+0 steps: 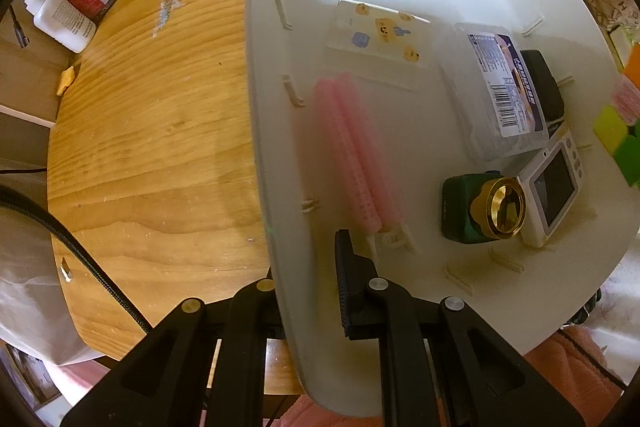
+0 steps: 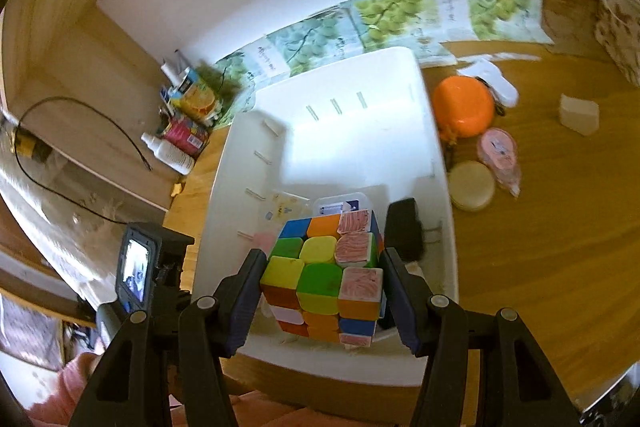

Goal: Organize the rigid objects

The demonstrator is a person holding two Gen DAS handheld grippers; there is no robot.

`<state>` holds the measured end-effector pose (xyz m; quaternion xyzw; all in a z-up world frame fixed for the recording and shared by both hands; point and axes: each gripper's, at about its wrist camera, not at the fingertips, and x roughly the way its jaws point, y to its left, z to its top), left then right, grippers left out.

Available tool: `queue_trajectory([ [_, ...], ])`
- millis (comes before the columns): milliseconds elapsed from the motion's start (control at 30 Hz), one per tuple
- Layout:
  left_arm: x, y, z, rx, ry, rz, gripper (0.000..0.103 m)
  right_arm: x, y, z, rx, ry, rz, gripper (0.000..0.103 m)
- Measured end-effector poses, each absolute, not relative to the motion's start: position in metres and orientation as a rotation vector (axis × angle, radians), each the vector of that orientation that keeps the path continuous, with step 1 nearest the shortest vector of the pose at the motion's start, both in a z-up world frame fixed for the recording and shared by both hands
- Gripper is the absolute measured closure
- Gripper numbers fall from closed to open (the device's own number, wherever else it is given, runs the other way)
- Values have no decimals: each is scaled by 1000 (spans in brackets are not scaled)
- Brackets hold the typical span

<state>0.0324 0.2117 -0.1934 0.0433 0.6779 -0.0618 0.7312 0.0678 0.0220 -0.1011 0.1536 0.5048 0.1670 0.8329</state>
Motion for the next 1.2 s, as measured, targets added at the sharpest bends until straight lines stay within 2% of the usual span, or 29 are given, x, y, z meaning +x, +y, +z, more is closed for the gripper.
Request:
queue_trajectory([
  [367,31,213,-194,81,1484,-104,89,75,57,-109,209,1015,436,43],
  [633,42,225,-187,38,1462,-68,89,71,67,-93,128,898,497,42],
  [1067,65,228,-178,21,1455,-55,89,53,27,-76,-23,674,477,23],
  [1200,77,224,-178,6,1462,-44,89,50,6,-73,-80,612,457,23],
])
